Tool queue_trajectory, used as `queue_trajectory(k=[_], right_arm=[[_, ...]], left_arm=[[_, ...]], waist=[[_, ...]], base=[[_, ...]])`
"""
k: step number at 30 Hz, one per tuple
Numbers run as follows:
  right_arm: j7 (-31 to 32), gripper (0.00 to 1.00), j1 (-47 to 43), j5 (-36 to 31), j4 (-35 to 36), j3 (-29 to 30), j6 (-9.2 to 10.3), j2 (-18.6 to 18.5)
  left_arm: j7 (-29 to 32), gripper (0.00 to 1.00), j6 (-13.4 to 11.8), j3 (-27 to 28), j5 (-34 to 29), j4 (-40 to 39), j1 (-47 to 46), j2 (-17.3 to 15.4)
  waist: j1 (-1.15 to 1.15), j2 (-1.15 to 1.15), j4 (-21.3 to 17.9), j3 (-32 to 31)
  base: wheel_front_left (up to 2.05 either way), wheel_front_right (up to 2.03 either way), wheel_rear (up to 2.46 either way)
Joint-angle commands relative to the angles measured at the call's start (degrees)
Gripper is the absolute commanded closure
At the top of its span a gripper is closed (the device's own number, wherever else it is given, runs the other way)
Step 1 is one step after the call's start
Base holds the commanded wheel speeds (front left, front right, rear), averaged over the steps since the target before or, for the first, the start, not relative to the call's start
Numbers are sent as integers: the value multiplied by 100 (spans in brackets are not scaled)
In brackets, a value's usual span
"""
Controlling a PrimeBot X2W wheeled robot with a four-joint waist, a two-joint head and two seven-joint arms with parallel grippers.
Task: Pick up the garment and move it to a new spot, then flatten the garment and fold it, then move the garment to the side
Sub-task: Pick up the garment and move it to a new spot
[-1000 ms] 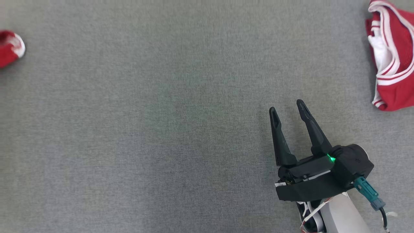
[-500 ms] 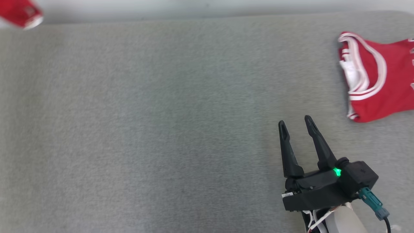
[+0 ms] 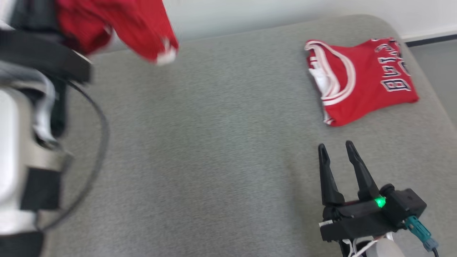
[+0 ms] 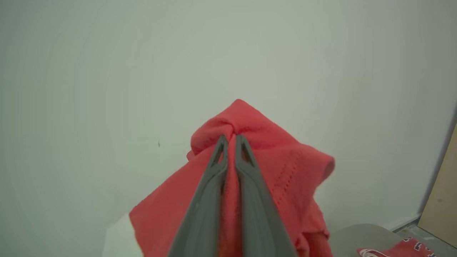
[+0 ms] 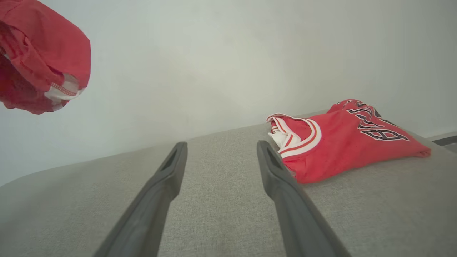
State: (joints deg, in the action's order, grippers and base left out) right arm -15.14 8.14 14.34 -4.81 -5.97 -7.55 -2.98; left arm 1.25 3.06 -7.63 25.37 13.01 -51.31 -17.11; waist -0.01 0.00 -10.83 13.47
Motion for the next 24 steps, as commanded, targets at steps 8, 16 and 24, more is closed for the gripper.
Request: queue_trajectory(k=[8,16,24], right_arm=[[-7,0,-249,112,-70,76,9,12],[-7,0,-202,121,-141,-94,9,14],[-7,0,-194,19,-194,-112,9,14]], left_arm=[[153,100,-95,-360,302,-511,1196,551],[-95,100,-39,-786,391,45,2379,885],[-412,100,162,-1086,479,1254,2966,1051]], waist=[[1,0,-337,-282],[1,0,-304,-323],[1,0,-235,-372]], base=[[0,0,0],[0,0,0],[0,0,0]])
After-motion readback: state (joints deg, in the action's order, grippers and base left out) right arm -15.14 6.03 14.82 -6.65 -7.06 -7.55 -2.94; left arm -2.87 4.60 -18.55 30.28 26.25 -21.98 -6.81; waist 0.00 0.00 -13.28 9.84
